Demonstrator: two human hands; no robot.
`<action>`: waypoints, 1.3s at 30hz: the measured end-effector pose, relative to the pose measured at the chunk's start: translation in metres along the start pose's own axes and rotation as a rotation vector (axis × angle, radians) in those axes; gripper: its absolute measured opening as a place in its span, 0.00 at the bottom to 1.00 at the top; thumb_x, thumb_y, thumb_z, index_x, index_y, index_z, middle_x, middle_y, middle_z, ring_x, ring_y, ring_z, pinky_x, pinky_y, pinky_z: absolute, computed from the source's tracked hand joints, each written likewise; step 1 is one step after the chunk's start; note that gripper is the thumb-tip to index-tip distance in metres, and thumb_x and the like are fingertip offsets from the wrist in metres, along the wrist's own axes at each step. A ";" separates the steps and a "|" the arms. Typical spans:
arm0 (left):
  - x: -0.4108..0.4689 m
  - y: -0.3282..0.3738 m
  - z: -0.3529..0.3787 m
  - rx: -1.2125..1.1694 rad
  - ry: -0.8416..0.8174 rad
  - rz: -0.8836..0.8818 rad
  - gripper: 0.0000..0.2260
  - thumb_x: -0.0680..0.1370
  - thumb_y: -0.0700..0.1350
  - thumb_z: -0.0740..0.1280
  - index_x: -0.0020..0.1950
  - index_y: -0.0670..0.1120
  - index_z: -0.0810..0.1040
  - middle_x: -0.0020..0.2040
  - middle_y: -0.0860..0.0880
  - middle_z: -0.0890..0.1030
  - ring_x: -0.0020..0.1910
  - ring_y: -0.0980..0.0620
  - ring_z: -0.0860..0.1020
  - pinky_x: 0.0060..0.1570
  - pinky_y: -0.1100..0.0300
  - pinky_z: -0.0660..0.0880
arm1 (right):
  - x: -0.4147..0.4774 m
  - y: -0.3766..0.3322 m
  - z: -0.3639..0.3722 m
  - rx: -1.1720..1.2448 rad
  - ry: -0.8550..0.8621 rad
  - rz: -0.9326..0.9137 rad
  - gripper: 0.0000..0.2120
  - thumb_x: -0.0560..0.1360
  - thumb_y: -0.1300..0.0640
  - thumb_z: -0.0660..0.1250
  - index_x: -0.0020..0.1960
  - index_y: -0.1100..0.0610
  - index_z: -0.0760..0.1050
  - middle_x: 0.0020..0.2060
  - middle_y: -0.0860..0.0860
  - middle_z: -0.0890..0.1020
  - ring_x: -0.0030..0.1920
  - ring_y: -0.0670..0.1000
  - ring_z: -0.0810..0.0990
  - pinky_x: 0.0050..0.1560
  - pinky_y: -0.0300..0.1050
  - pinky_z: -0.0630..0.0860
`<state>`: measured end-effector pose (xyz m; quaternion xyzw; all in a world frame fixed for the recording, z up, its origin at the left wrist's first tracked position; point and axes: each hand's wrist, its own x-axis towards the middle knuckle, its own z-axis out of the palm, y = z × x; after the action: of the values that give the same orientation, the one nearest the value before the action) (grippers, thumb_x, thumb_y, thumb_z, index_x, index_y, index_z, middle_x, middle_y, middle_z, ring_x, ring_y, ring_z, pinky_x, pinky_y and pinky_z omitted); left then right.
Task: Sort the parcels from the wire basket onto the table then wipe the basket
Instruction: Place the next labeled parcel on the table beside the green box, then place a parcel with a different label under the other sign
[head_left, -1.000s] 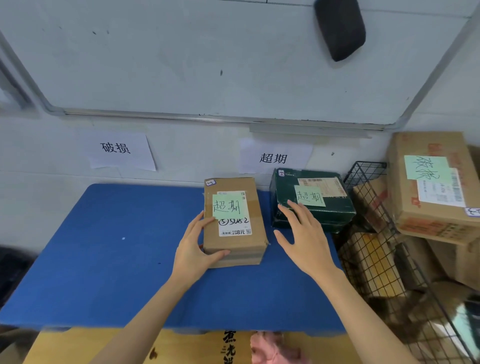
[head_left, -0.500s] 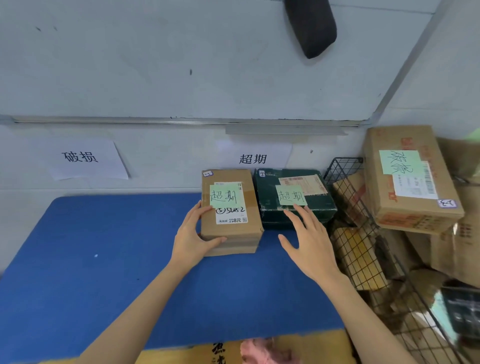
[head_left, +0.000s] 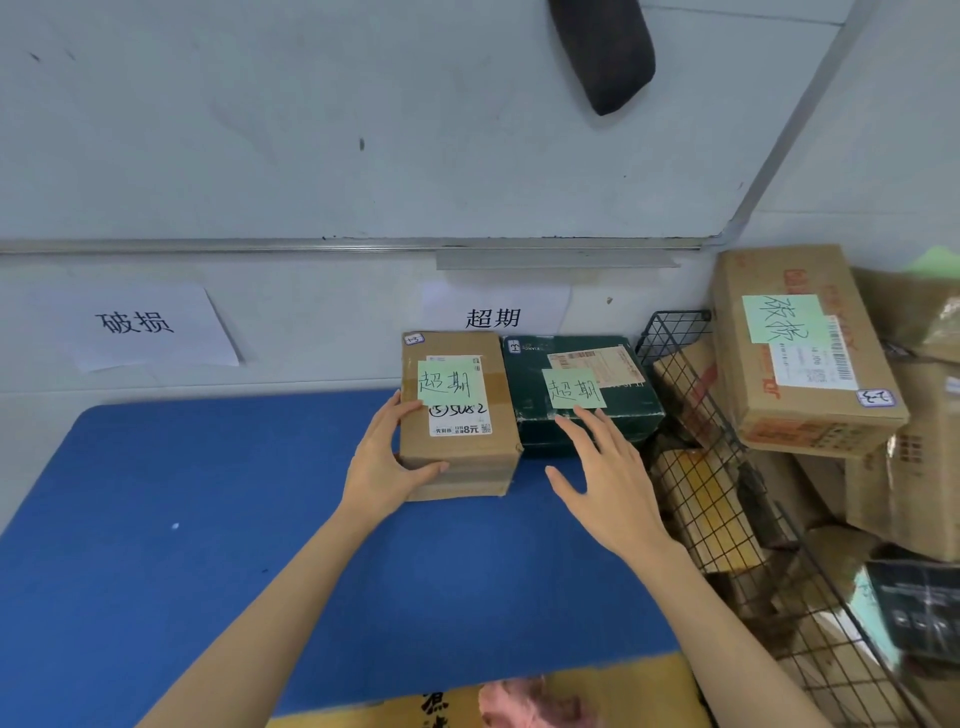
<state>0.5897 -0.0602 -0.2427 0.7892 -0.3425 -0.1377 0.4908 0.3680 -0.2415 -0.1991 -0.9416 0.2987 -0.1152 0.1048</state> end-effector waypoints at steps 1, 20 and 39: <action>-0.001 0.001 -0.001 0.024 -0.009 0.009 0.37 0.66 0.51 0.81 0.70 0.65 0.67 0.76 0.65 0.60 0.72 0.60 0.64 0.59 0.49 0.77 | 0.000 -0.001 0.000 -0.003 -0.004 -0.003 0.29 0.80 0.43 0.63 0.78 0.50 0.61 0.78 0.50 0.61 0.79 0.53 0.54 0.75 0.51 0.58; -0.043 0.074 -0.004 0.729 0.014 0.280 0.36 0.71 0.66 0.52 0.77 0.53 0.64 0.77 0.51 0.65 0.72 0.45 0.66 0.68 0.49 0.63 | -0.047 -0.027 -0.045 -0.044 0.027 0.002 0.32 0.81 0.42 0.60 0.80 0.48 0.52 0.80 0.51 0.55 0.80 0.54 0.47 0.77 0.52 0.51; -0.168 0.271 0.153 0.707 -0.033 0.529 0.36 0.74 0.69 0.47 0.79 0.55 0.59 0.79 0.52 0.60 0.77 0.46 0.60 0.72 0.46 0.60 | -0.225 0.110 -0.200 -0.126 0.287 0.022 0.32 0.80 0.41 0.61 0.80 0.47 0.56 0.79 0.50 0.57 0.80 0.53 0.48 0.77 0.51 0.49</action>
<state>0.2727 -0.1272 -0.1012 0.7915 -0.5665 0.1059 0.2036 0.0738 -0.2233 -0.0731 -0.9168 0.3275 -0.2286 0.0031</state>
